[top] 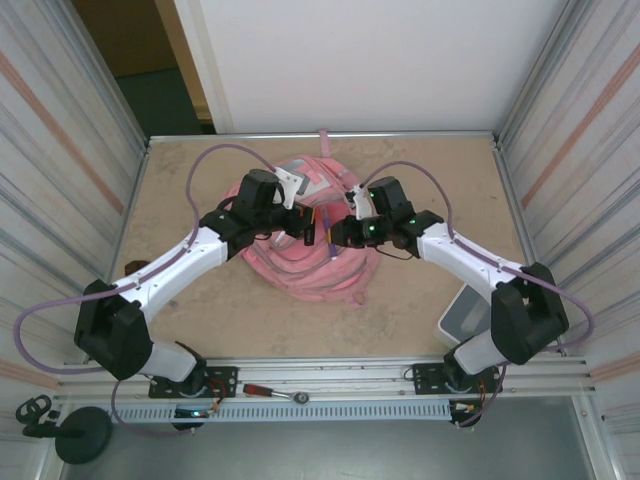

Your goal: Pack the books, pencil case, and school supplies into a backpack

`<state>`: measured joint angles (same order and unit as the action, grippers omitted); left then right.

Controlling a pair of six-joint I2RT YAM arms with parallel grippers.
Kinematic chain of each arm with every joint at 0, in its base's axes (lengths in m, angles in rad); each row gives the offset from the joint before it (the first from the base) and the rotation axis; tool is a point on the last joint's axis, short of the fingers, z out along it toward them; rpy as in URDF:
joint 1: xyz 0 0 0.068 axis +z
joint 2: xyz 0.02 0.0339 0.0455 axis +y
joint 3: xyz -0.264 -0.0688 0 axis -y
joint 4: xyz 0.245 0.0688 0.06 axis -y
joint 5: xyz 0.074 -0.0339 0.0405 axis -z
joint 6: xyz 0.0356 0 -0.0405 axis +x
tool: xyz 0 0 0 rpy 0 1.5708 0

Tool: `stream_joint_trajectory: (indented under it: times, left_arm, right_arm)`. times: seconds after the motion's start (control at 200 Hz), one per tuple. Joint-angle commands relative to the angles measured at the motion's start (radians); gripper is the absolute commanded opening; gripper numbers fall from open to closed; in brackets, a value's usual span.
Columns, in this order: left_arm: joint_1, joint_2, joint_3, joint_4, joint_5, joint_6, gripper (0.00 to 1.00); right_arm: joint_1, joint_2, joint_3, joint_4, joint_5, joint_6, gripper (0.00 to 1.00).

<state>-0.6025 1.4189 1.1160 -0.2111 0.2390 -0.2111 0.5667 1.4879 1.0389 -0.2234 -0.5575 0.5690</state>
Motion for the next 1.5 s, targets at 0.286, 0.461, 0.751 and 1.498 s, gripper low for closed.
stream_joint_trajectory:
  times: [0.286, 0.461, 0.751, 1.498]
  left_arm:
    - [-0.010, -0.031, 0.001, 0.039, 0.021, -0.011, 0.00]
    - [-0.011, -0.028, 0.001, 0.040, 0.018, -0.009, 0.00]
    - [-0.011, -0.045, -0.010, 0.038, 0.016, -0.005, 0.00]
    - [-0.014, -0.067, -0.034, 0.063, 0.030, -0.019, 0.00]
  right_arm:
    - [0.021, 0.122, 0.069, 0.087, -0.031, 0.115, 0.10]
    - [0.021, 0.149, 0.088, 0.087, -0.012, 0.125, 0.10]
    - [0.014, 0.147, 0.083, 0.098, 0.040, 0.158, 0.10]
    - [0.017, 0.037, -0.043, 0.324, 0.163, 0.390, 0.11]
